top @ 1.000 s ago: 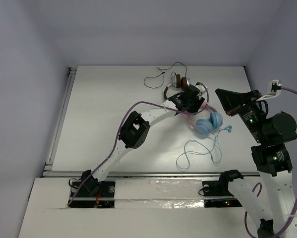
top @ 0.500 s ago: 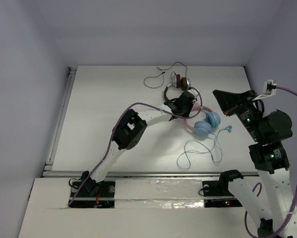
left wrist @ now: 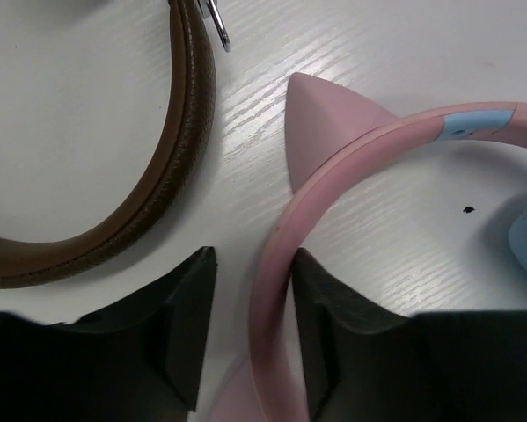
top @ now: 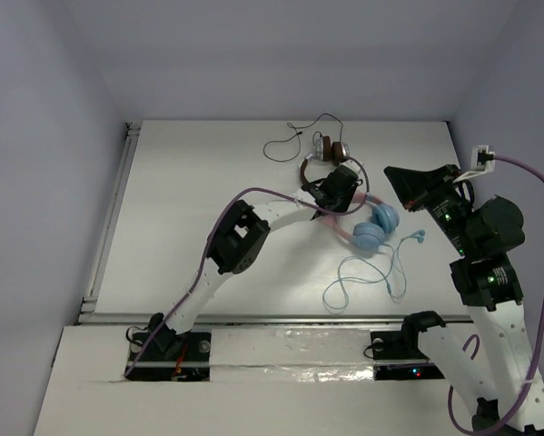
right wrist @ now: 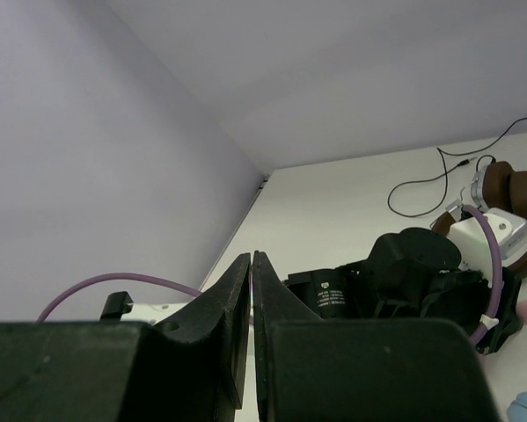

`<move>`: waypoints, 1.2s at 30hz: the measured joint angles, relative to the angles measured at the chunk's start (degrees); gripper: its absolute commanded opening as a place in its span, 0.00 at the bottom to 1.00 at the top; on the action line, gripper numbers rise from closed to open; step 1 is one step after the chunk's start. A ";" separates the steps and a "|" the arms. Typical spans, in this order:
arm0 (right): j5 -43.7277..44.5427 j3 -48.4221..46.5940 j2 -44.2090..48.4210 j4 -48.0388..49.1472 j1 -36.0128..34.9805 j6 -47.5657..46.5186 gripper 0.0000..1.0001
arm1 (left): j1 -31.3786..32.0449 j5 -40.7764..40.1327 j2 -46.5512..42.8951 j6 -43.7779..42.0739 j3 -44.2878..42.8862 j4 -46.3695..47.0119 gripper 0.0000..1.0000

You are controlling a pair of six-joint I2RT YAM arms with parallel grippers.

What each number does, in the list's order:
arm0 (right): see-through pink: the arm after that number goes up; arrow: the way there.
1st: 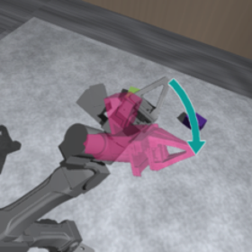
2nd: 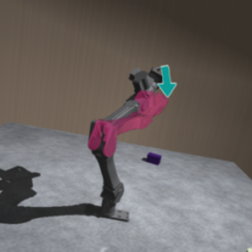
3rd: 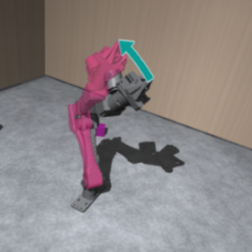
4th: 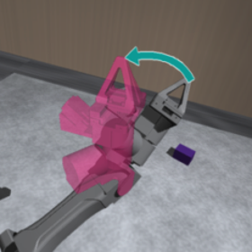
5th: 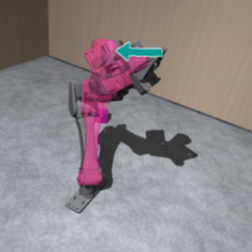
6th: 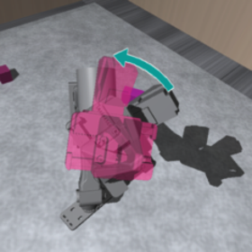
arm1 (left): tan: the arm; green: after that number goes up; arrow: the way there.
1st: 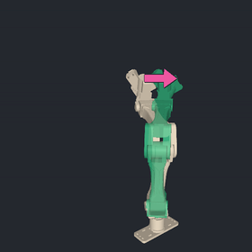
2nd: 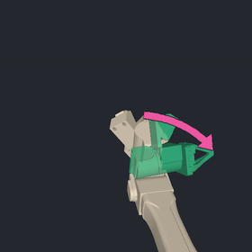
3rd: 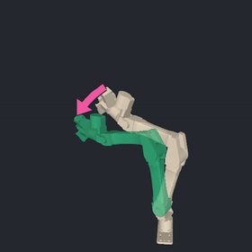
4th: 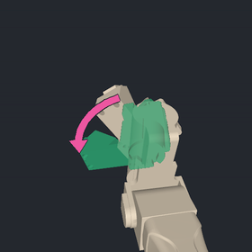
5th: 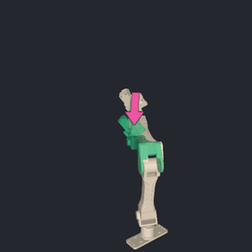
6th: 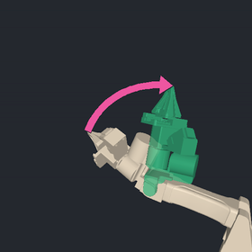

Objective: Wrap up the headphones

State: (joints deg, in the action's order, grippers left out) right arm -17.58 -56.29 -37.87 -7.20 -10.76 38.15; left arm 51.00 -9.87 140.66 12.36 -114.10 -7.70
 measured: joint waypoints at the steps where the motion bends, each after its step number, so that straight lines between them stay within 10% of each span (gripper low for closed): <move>1: -0.02 0.00 0.00 0.00 -0.02 0.00 0.10 | 0.00 -0.07 0.20 -0.02 -0.26 0.04 0.17; 4: -0.02 0.00 -0.02 -0.02 0.00 0.00 0.10 | 0.00 0.44 0.44 -0.44 -0.46 0.15 0.00; 11: 0.68 0.00 -0.04 -0.57 -0.02 -1.07 0.10 | -0.15 3.37 -2.93 1.07 5.99 4.76 0.00; 21: -1.77 -1.01 -2.67 -0.20 0.00 -2.69 0.08 | -4.04 8.79 -35.78 5.62 31.12 0.07 0.00; 24: -3.82 -1.57 -4.83 1.27 0.00 -2.91 0.16 | -8.79 11.52 -46.36 6.84 31.63 -0.44 0.00; 29: -10.51 -2.14 -8.96 6.10 0.00 -4.00 0.70 | -19.34 13.62 -57.35 6.75 27.93 -5.25 0.00; 36: -22.05 -1.62 -16.06 14.58 -0.37 -5.16 0.85 | -24.11 14.67 -58.90 4.76 17.29 -14.56 0.00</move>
State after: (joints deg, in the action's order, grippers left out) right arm -39.64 -57.91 -53.93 7.38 -11.14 32.99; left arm 26.89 4.80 81.76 17.12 -96.82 -22.26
